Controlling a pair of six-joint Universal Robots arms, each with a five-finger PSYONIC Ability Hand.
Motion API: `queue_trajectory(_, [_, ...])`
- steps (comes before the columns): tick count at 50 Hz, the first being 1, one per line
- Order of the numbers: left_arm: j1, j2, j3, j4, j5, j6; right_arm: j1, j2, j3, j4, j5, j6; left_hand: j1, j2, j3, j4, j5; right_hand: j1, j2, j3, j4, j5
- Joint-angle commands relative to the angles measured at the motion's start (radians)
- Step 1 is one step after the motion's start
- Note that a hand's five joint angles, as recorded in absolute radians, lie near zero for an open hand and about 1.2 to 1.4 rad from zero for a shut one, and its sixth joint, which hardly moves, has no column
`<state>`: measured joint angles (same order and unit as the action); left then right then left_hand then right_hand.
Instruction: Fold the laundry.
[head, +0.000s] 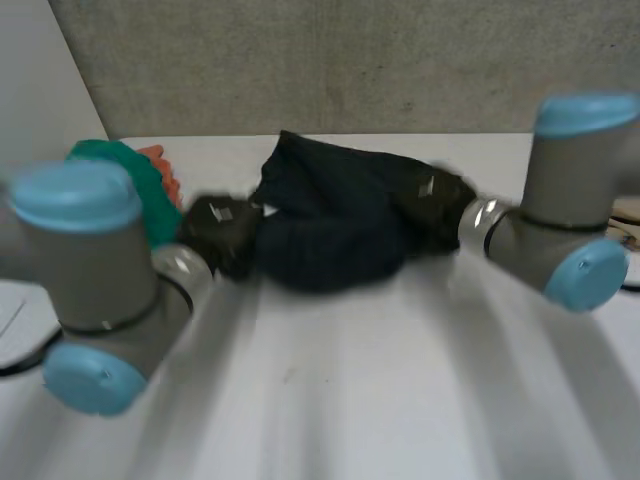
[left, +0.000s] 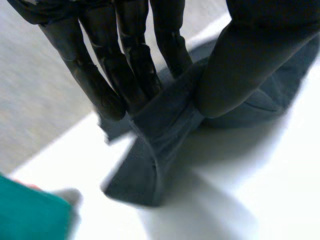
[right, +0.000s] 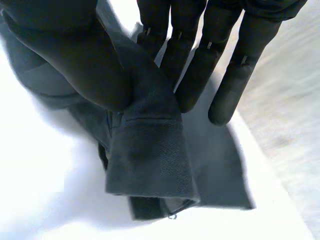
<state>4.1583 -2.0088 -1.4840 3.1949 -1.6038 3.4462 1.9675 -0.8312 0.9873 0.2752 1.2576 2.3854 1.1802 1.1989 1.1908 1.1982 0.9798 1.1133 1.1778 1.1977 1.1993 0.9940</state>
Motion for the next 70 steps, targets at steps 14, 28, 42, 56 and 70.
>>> queue_trajectory(14, [-0.021,-0.013,0.039,-0.001,-0.028,0.045,-0.004,-0.172,0.289,-0.261,0.192,0.399,0.216,0.197,0.205,0.198,0.242,-0.751,-0.815,-0.835,-0.837,-0.806])
queue_trajectory(28, [-0.02,-0.054,0.206,-0.05,-0.036,0.047,-0.088,-0.419,0.685,-0.234,0.16,0.452,0.216,0.197,0.205,0.198,0.242,-0.54,-0.604,-0.624,-0.626,-0.595])
queue_trajectory(42, [-0.024,-0.074,0.327,-0.148,-0.047,0.038,-0.049,-0.278,0.729,-0.494,0.154,0.517,0.216,0.197,0.205,0.198,0.242,-0.519,-0.583,-0.603,-0.605,-0.574])
queue_trajectory(56, [-0.001,-0.085,0.338,-0.144,-0.047,0.039,0.005,-0.056,0.456,-0.504,0.29,0.544,0.216,0.197,0.205,0.198,0.242,-0.519,-0.583,-0.603,-0.605,-0.574])
queue_trajectory(70, [0.023,-0.125,0.329,-0.145,-0.047,0.041,0.042,0.072,0.291,-0.499,0.328,0.54,0.216,0.197,0.205,0.198,0.242,-0.317,-0.381,-0.401,-0.403,-0.372])
